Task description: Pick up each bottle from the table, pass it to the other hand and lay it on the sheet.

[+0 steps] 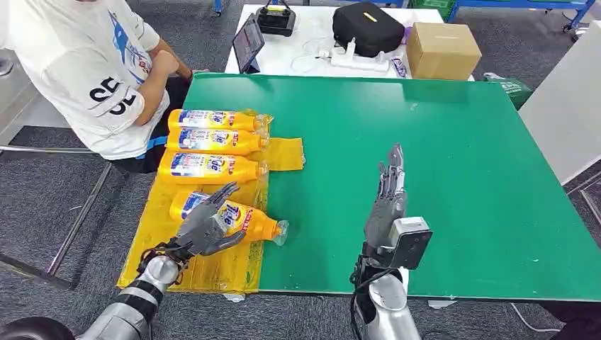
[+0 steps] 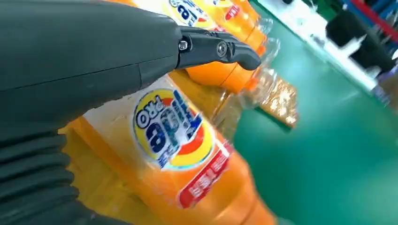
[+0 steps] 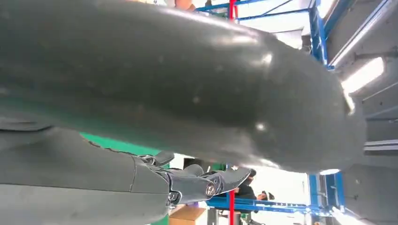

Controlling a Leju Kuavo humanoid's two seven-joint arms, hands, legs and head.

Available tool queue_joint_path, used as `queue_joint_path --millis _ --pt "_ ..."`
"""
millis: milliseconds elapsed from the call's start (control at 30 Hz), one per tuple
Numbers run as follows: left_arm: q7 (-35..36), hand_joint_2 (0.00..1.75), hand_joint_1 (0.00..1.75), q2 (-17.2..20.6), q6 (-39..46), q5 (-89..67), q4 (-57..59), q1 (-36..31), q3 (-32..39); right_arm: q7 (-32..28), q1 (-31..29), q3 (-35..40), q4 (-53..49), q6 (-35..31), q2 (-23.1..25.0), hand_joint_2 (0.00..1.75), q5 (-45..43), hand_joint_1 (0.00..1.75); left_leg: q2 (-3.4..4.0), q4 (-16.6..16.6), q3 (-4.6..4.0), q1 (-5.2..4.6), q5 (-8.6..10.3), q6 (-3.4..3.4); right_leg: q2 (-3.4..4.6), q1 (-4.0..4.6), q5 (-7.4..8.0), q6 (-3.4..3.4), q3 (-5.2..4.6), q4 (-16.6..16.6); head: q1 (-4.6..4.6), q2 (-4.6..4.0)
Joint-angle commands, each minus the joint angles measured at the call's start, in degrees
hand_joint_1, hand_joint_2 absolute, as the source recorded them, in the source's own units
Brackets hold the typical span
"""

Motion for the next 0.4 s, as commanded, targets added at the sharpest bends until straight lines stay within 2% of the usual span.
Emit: queue_joint_path --millis 33,100,133,200,300,400 --pt "-8.65 0.00 0.00 -9.56 14.84 11.43 -16.26 6.12 13.00 -0.14 -1.27 -0.35 4.61 -0.59 0.78 0.00 0.56 0.00 0.05 0.02 -0.05 0.05 -0.06 -0.02 0.00 0.06 -0.03 -0.05 -0.02 -0.03 0.02 0.00" --pt "-10.89 0.00 0.00 -10.16 26.63 16.49 -30.46 7.84 10.99 0.06 -1.45 1.50 5.54 -1.91 1.24 0.00 2.03 0.00 0.01 0.10 -0.16 0.10 -0.12 -0.03 -0.06 0.12 -0.09 -0.08 -0.08 0.01 0.00 0.00" --pt "-10.89 1.75 0.00 -8.42 33.03 16.67 -34.30 8.41 7.83 0.11 -1.70 2.61 6.17 -2.63 1.19 0.00 2.52 0.00 0.03 0.07 -0.15 0.06 -0.11 -0.03 -0.03 0.08 -0.09 -0.07 -0.09 0.02 0.02 0.00" --pt "-10.89 1.75 0.00 -7.89 36.96 18.50 -40.16 8.88 5.83 -0.02 -1.98 3.94 7.09 -3.70 0.86 0.00 3.56 0.00 0.19 0.23 -0.30 0.15 -0.19 -0.05 0.07 0.16 -0.10 -0.09 -0.26 0.12 0.04 0.00" --pt "-10.89 1.75 0.00 -7.98 37.96 17.79 -41.54 9.25 5.42 -0.06 -1.97 4.20 7.36 -3.74 0.56 0.00 3.87 0.00 0.19 0.06 -0.27 0.11 -0.12 -0.07 0.06 0.12 -0.06 -0.09 -0.29 0.02 0.00 0.00" --pt "-10.89 1.75 0.00 -8.74 37.96 16.36 -45.92 11.76 4.17 -0.86 -1.01 5.47 7.67 -5.74 -0.54 0.00 8.01 0.00 0.05 0.08 -0.22 0.12 -0.14 -0.06 -0.01 0.15 -0.10 -0.11 -0.19 0.00 0.02 0.00"
